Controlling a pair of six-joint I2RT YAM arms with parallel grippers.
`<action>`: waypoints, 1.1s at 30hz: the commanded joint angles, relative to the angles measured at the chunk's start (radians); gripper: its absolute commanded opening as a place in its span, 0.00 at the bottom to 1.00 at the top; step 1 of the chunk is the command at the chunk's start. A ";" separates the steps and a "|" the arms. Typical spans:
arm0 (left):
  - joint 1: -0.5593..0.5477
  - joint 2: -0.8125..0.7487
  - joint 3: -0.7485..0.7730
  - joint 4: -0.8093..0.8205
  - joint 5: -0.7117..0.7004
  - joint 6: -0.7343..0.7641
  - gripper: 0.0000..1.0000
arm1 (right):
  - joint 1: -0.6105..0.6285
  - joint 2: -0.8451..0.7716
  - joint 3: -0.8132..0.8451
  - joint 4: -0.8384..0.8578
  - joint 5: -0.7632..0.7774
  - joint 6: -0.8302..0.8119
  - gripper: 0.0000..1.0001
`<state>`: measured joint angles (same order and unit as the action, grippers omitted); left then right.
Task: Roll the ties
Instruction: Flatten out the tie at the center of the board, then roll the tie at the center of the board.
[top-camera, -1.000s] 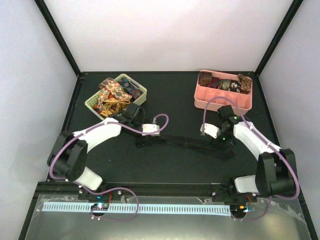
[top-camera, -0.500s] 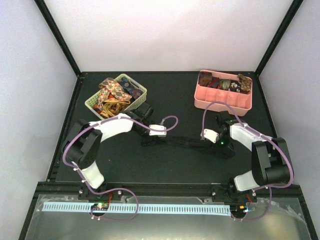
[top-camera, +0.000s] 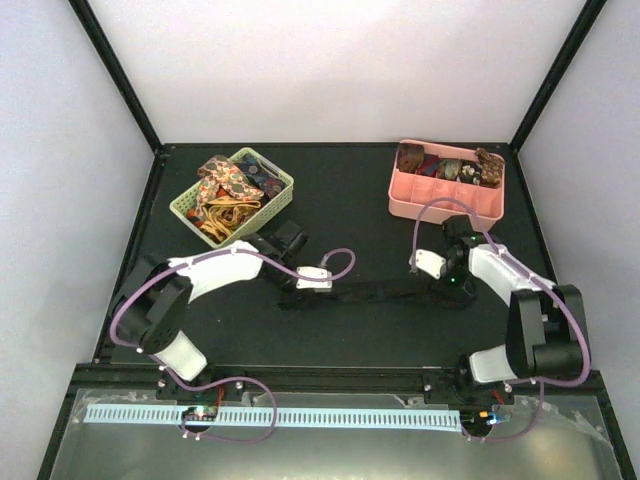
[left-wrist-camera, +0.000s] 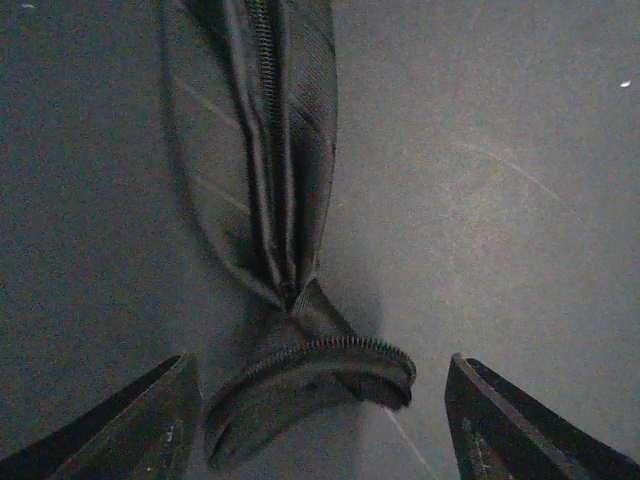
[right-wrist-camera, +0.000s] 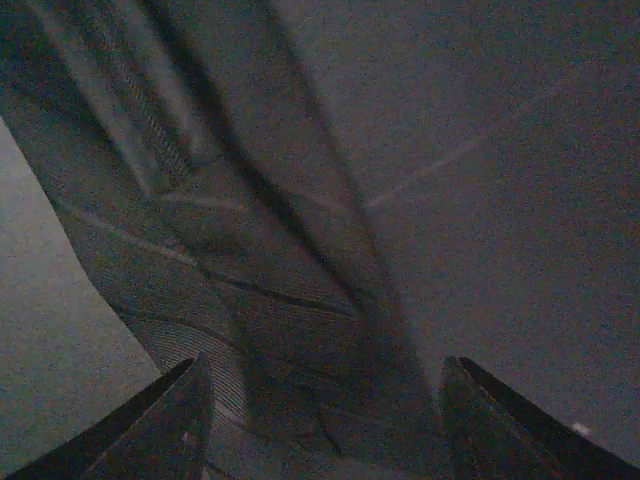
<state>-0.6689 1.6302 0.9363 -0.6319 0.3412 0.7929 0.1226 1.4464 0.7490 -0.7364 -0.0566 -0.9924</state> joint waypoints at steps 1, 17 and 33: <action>0.037 -0.113 -0.019 0.031 0.031 -0.055 0.74 | -0.007 -0.129 0.109 -0.052 -0.075 0.045 0.68; 0.117 -0.293 -0.111 0.151 0.073 -0.093 0.99 | -0.004 -0.357 0.298 0.094 -0.553 0.500 1.00; 0.127 -0.192 -0.145 0.183 0.083 -0.054 0.98 | 0.147 -0.174 0.093 0.284 -0.850 0.868 0.92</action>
<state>-0.5488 1.4277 0.8024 -0.4767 0.4049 0.7216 0.2108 1.2583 0.8776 -0.5938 -0.8486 -0.2512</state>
